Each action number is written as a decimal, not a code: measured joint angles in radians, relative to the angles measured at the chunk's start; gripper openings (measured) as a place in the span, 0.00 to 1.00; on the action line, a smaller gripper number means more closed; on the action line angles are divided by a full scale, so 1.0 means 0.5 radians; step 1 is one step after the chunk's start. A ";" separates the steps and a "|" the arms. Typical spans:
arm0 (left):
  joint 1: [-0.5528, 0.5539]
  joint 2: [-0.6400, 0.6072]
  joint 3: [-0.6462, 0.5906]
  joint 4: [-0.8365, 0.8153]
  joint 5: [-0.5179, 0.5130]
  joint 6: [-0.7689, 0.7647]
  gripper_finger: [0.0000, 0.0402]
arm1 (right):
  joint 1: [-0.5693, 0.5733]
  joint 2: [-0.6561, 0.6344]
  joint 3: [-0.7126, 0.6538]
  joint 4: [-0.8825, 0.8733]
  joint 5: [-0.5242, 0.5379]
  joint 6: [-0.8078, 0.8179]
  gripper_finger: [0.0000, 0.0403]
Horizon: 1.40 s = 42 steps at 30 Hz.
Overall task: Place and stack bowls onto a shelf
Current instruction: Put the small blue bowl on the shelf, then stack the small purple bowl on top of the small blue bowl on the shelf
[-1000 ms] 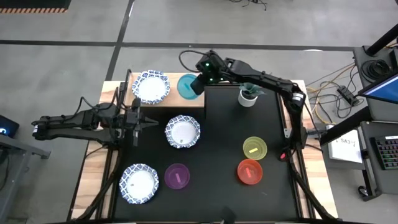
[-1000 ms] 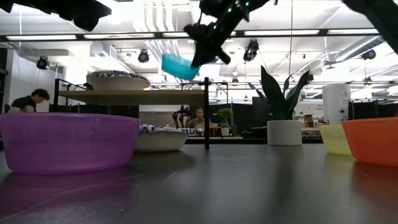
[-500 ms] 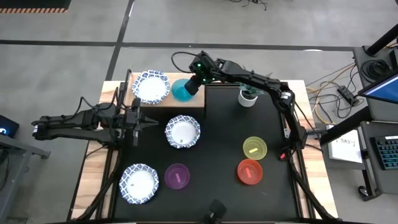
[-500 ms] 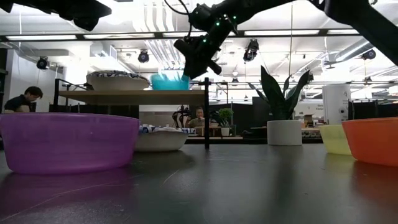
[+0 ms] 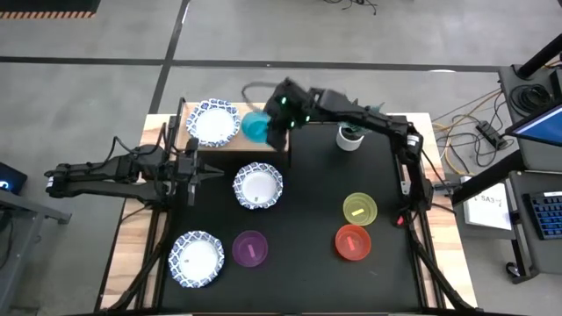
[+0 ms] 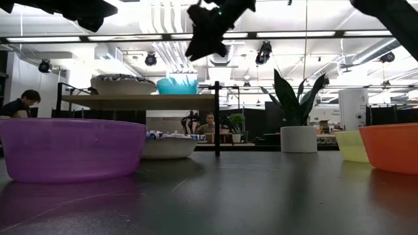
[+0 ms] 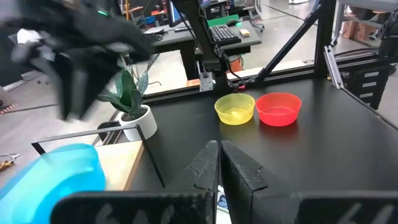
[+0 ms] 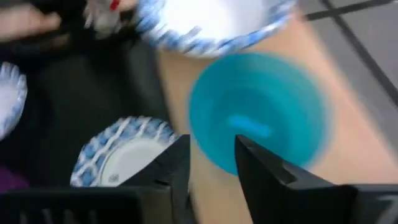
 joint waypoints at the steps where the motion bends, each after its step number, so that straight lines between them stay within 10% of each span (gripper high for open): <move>1: 0.001 0.002 0.000 0.010 0.000 -0.001 0.00 | 0.038 0.002 -0.027 0.002 0.002 -0.028 0.26; 10: 0.000 0.008 0.000 0.015 0.000 -0.001 0.00 | 0.240 0.050 -0.341 0.530 0.251 -0.111 0.03; 24: 0.000 0.015 0.000 0.013 0.000 -0.002 0.00 | 0.078 0.041 -0.530 0.669 0.286 -0.084 0.02; 42: 0.000 0.105 0.000 0.016 0.000 -0.235 0.00 | 0.478 -0.369 -0.951 0.534 0.279 -0.124 0.02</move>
